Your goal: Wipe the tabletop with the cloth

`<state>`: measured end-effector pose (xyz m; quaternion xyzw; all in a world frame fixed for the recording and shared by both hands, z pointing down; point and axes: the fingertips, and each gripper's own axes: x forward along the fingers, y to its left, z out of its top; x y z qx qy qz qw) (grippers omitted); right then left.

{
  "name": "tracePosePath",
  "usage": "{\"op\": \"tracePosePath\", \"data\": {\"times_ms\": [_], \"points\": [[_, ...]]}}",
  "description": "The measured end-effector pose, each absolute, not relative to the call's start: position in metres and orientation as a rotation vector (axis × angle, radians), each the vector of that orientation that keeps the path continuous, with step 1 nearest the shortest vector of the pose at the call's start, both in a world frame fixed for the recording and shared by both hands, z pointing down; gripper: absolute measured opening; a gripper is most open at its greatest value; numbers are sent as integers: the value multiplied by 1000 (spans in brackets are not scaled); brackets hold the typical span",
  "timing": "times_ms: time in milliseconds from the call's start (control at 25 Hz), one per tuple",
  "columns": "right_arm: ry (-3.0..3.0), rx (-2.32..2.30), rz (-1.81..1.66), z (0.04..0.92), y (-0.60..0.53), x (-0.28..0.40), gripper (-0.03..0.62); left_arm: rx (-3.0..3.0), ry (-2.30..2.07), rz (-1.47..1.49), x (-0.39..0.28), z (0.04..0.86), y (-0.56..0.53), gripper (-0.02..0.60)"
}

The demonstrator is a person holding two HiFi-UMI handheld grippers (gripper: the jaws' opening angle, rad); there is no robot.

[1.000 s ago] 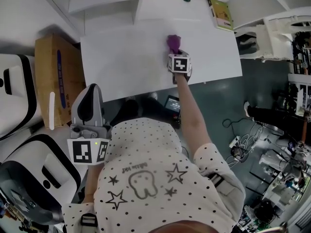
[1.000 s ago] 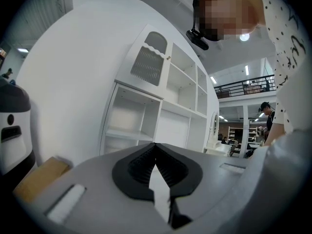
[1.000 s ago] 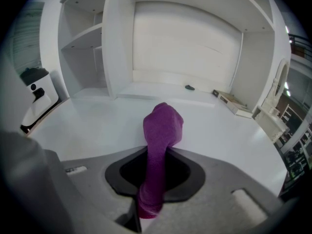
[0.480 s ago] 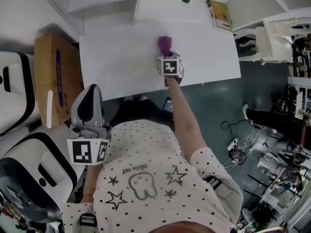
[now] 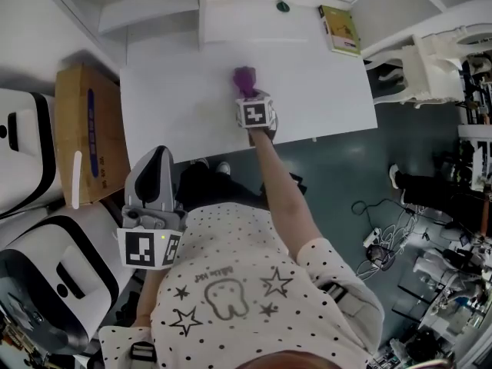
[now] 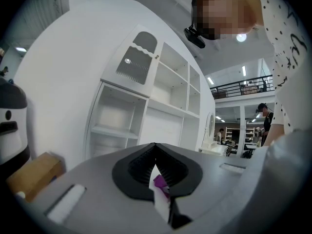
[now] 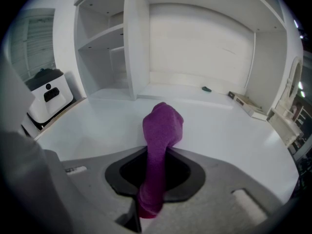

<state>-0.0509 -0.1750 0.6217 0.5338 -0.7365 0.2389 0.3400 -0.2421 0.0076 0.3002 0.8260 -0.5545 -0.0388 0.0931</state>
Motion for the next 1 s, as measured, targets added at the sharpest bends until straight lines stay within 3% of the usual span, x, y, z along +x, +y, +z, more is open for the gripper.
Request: {"op": "tracePosePath", "data": {"times_ms": [1000], "points": [[-1881,1349,718,625,-155,-108,61,2454,-1629,-130,-310,292,4,-5]]}}
